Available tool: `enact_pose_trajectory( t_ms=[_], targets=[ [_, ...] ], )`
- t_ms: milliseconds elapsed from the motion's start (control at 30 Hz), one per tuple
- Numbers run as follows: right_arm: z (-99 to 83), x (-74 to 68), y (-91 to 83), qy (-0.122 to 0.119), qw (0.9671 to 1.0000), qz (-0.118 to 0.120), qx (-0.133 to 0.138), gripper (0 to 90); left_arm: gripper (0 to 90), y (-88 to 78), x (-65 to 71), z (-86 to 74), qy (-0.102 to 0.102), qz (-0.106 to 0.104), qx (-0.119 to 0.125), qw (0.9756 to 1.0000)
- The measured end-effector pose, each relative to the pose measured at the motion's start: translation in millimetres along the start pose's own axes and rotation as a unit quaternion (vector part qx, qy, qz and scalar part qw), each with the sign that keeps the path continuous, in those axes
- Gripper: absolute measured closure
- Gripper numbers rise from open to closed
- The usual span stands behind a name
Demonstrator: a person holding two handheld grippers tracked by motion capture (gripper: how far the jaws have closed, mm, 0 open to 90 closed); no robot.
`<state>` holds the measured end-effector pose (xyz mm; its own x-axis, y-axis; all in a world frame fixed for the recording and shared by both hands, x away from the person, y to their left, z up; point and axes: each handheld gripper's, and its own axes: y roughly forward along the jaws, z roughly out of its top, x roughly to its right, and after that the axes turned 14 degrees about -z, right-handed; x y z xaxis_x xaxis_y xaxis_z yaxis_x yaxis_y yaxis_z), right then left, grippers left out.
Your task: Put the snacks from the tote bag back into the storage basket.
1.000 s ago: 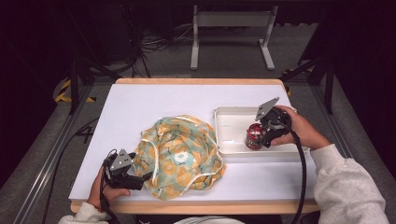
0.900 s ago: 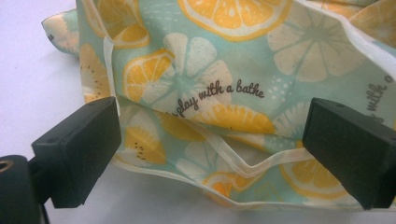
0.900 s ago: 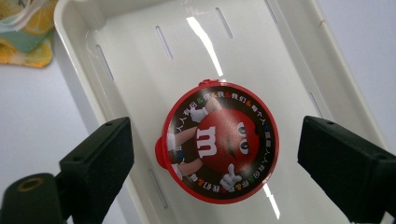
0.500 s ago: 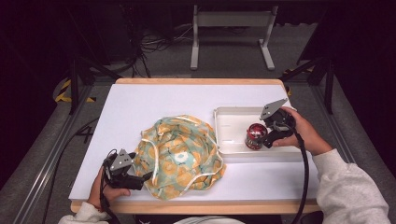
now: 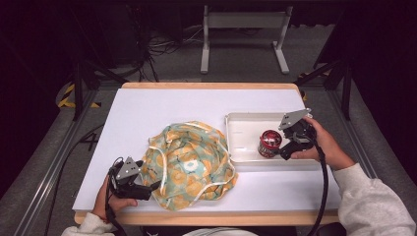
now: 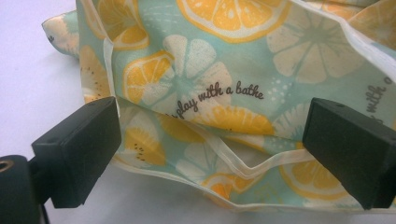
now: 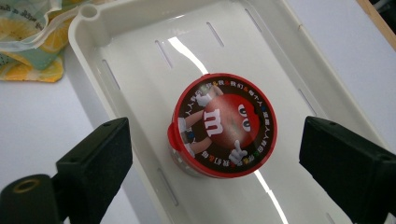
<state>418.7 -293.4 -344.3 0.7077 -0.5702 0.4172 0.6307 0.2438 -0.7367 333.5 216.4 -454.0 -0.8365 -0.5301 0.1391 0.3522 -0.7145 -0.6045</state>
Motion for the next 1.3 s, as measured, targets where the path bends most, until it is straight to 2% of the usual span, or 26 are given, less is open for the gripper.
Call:
enact_pose_trajectory(
  t_ms=[33, 100, 267, 700, 767, 900, 1167, 1200, 1300],
  targets=[
    [-1.1, -0.7, 0.1, 0.0, 1.0, 0.002, 0.001, 10.3, 5.1, 0.0, -0.2, 0.1, 0.001, 0.001, 0.0, 1.0],
    [-3.2, -1.6, -1.2, 0.0, 1.0, -0.01, 0.002, 10.3, 5.1, 0.0, -0.7, 0.2, 0.003, 0.001, -0.001, 1.0],
    [-7.0, -2.7, -5.0, 0.001, 1.0, -0.005, 0.006, 10.0, 5.1, 0.6, -0.3, 0.5, 0.002, 0.001, -0.001, 1.0],
    [-18.4, -6.6, -9.0, 0.01, 0.9997, -0.02, 0.011, 9.1, 5.1, 1.2, -0.1, 0.7, 0.0, 0.0, -0.001, 1.0],
    [-19.6, -6.9, -8.8, 0.011, 0.9997, -0.016, 0.011, 9.2, 5.0, 0.9, -0.7, 0.8, 0.002, 0.0, -0.001, 1.0],
    [-25.3, -9.9, -9.5, 0.001, 0.9995, -0.03, 0.005, 8.8, 5.0, 0.7, -0.8, 0.7, 0.003, 0.001, -0.001, 1.0],
    [-35.9, -12.9, -12.3, 0.006, 0.9992, -0.038, 0.01, 8.8, 5.0, 1.0, -0.6, 0.7, 0.001, 0.001, -0.002, 1.0],
    [-39.6, -14.0, -12.7, 0.014, 0.9991, -0.038, 0.012, 8.5, 5.0, 0.8, -0.7, 0.7, 0.002, 0.001, -0.002, 1.0],
    [-44.6, -16.1, -12.5, 0.012, 0.9989, -0.044, 0.012, 8.3, 5.0, 0.8, -0.6, 0.7, 0.002, 0.001, -0.002, 1.0]
  ],
)
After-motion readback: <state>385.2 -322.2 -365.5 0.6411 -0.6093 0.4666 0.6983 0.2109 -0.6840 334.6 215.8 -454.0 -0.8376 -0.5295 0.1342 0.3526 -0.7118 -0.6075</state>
